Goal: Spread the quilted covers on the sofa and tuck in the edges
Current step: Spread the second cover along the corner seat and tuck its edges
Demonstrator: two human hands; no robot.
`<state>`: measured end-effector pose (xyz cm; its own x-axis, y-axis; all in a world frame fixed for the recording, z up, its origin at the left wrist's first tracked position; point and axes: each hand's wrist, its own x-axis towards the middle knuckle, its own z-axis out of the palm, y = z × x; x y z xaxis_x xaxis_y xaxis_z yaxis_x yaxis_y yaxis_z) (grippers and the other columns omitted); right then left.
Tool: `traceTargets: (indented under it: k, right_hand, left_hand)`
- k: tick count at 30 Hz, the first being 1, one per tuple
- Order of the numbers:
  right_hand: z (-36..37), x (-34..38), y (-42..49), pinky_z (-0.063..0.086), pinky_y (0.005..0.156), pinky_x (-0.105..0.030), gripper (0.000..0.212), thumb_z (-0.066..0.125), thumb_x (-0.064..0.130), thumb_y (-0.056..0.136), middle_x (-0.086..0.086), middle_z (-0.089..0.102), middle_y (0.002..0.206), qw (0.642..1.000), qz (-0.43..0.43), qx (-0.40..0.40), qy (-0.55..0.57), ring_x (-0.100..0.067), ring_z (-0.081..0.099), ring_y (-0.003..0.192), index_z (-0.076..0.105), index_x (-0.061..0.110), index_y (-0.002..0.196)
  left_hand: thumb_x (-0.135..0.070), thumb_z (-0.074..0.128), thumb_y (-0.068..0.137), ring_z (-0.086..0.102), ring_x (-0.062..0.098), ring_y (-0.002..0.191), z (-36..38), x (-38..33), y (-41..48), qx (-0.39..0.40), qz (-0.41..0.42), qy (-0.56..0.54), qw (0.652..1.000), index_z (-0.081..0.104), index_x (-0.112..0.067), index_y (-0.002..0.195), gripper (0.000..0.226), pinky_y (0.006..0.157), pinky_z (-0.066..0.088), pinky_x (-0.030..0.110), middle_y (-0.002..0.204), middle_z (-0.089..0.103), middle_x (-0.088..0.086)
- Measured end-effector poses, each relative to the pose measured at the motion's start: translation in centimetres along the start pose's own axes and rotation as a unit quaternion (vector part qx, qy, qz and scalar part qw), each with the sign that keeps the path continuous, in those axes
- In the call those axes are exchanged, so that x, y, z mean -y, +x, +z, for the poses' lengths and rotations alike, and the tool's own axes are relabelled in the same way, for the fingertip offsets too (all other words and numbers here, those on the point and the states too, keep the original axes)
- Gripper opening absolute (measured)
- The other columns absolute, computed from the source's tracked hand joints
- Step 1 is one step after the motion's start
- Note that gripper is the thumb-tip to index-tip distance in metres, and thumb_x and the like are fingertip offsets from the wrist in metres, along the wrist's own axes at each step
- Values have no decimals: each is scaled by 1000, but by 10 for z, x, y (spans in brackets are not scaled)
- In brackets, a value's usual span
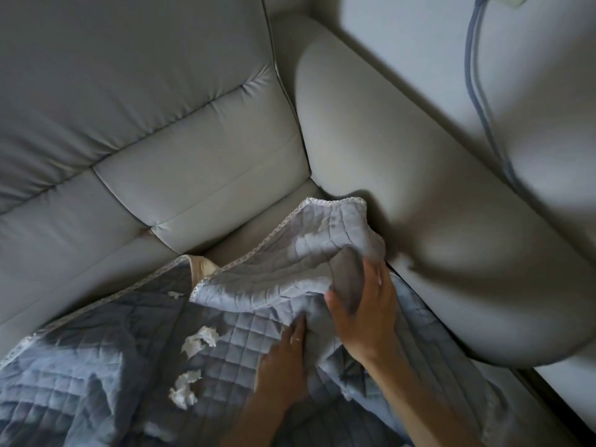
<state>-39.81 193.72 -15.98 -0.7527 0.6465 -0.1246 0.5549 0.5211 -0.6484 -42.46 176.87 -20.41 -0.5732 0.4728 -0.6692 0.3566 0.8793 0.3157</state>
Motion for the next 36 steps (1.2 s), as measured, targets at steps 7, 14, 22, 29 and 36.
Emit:
traceTargets:
  k: [7,14,22,29,36]
  right_hand:
    - [19,-65,-55,15,113,-68,104,26,100,61,-1,-24,161,934,108,297,-164,-39,-9,148,-22,57,142]
    - [-3,-28,-99,24,117,-44,95,28,84,82,-20,-29,156,846,158,463,-211,-39,12,149,-12,35,154]
    - [-21,-42,-88,47,95,-42,93,21,94,70,-10,45,139,917,172,298,-205,-29,53,122,50,29,131]
    - [-13,-63,-21,47,97,-40,97,75,42,79,-15,46,145,936,190,275,-113,-34,54,123,15,19,151]
    - [-19,-35,24,39,58,-32,38,68,19,84,-13,44,119,985,93,19,-143,-37,62,83,46,15,115]
  left_hand:
    - [-34,56,87,57,28,119,-16,50,-36,71,7,126,989,15,-53,147,75,90,52,41,141,48,0]
    - [-43,67,75,52,27,123,1,73,-87,188,-52,138,971,19,-57,144,85,94,49,42,142,46,-4]
    - [-49,72,80,58,13,78,-55,69,-65,171,-137,-257,941,68,-24,83,25,80,50,32,86,65,-2]
    - [-61,69,72,36,29,136,-110,67,-4,-60,-174,126,975,11,-32,152,103,101,39,45,156,23,2]
    - [-33,44,98,62,30,107,-131,53,24,-86,-175,166,967,52,-17,128,35,83,49,43,128,55,4]
